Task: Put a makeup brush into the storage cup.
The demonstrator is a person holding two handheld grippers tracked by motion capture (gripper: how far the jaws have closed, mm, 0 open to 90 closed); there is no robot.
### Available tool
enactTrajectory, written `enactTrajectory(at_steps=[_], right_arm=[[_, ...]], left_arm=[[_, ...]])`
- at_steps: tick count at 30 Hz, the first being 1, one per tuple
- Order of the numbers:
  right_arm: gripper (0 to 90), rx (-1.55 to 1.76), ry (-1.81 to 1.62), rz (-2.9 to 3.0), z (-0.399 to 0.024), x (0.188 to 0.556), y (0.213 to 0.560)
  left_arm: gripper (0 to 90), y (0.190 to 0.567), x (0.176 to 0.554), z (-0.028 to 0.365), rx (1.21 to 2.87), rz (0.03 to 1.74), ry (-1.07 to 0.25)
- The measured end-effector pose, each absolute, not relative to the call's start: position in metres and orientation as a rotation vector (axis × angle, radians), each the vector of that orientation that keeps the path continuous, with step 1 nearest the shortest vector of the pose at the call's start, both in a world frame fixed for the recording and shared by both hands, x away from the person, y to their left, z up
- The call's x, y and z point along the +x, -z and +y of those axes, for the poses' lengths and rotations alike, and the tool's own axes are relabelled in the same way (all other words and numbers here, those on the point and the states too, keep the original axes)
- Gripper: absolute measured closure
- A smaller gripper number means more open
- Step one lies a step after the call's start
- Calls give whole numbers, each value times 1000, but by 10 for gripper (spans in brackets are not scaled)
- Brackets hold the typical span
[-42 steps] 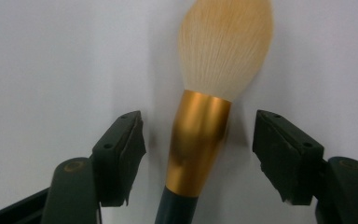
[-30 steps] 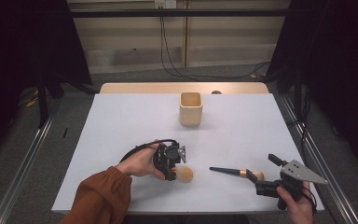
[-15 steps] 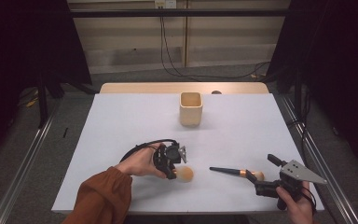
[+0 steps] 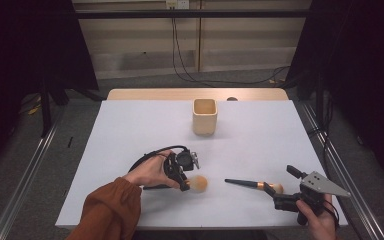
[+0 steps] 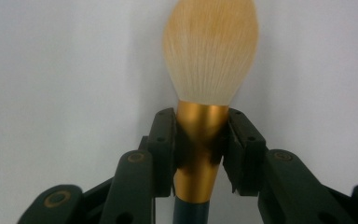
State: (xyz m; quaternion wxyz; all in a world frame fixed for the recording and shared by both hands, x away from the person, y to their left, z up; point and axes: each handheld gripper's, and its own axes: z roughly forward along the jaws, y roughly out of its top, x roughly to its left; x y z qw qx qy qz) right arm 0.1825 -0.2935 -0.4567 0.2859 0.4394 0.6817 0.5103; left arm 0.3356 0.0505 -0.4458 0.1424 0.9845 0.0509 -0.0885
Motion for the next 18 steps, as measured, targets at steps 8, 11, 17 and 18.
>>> enactTrajectory(at_steps=[8, 11, 17, 18], right_arm=[[0, 1177, -1362, 1820, -293, 183, 457], [0, 1178, -1362, 1819, -293, 183, 457], [0, 1177, -1362, 1817, -293, 183, 457], [0, 1179, -1362, 1816, -293, 183, 457]], left_arm=[[667, 432, 346, 69, 2707, 270, 260], [667, 427, 349, 76, 2635, 328, 245], [668, 416, 353, 89, 2489, 400, 200], [667, 415, 353, 90, 2469, 418, 198]])
